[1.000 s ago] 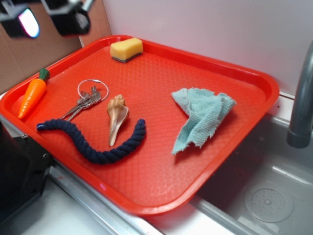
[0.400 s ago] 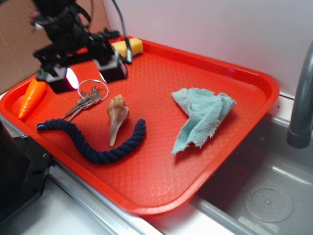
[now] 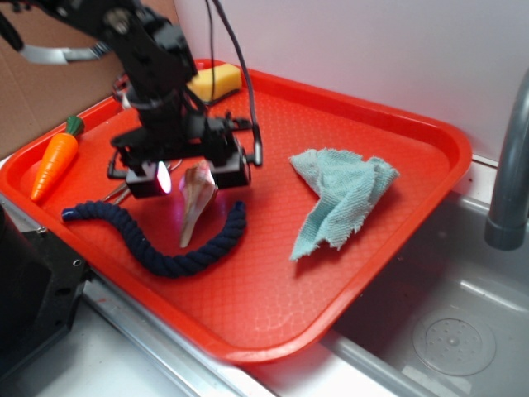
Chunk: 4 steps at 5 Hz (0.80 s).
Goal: Grab the shell.
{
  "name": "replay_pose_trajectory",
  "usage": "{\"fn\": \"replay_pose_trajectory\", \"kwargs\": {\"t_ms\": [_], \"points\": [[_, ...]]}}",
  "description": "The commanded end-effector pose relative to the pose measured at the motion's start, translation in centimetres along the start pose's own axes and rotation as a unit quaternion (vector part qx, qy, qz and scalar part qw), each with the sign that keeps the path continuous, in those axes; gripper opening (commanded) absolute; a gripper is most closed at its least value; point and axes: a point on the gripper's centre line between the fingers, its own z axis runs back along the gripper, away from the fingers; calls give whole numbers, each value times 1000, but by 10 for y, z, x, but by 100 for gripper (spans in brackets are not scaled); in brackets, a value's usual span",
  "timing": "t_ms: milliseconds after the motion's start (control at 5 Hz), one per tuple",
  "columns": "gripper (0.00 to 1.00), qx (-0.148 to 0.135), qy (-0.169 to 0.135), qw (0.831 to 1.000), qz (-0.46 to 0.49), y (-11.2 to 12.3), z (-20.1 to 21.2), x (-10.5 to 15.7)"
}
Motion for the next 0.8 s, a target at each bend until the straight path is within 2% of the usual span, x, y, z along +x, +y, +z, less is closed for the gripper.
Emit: {"fn": "replay_pose_trajectory", "kwargs": {"t_ms": [0, 200, 600], "points": [[0, -19, -20, 1000, -4, -8, -2, -1], [0, -22, -12, 1000, -10, -7, 7, 4], [0, -25, 35, 996, -83, -17, 61, 38]]}}
